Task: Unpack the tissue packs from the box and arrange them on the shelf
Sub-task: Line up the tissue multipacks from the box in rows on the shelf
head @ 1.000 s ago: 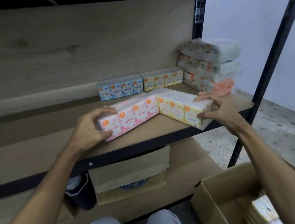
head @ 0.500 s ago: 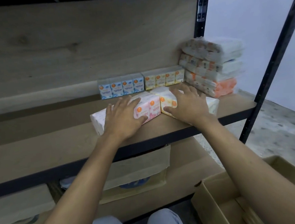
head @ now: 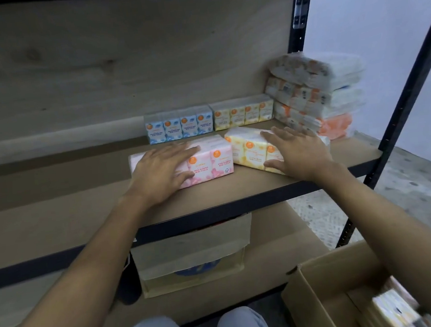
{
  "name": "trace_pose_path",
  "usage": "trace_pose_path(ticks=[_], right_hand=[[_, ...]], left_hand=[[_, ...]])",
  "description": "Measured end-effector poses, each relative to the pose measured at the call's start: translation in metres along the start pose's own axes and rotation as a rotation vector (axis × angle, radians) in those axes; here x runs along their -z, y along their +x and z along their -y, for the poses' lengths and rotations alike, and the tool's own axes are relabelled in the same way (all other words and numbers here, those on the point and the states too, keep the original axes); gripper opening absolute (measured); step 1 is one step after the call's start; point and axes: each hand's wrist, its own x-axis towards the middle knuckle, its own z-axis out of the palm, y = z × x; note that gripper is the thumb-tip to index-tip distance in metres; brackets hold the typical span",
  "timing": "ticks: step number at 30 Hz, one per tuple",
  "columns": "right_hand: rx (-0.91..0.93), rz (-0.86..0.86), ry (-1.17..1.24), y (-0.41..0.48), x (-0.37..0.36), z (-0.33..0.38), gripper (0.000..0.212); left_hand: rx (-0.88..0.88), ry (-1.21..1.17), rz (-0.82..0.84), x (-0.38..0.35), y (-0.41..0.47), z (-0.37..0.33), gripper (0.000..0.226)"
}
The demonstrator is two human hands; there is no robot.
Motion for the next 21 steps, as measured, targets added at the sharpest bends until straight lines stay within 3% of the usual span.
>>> trace_pose_path(ticks=[8,11,16,21], right_hand=[[0.108,0.075,0.155,0.005,0.009,-0.03,0.081],[0.047,-0.028,0.155,0.005,0.007,-0.009,0.082],[-0.144,-0.021,0.071,0.006,-0.014,0.017,0.082],[-0.07,-0.076,0.098,0.013,-0.021,0.003,0.079]], left_hand=[[-0.002,-0.017,0.062,0.006,0.003,0.007,0.067],[0.075,0.055,0.074,0.004,0.004,0.003,0.072],[0.109,0.07,0.076,-0.004,0.005,0.005,0.071],[0.095,0.06,0.031,-0.008,0.006,0.009,0.07]])
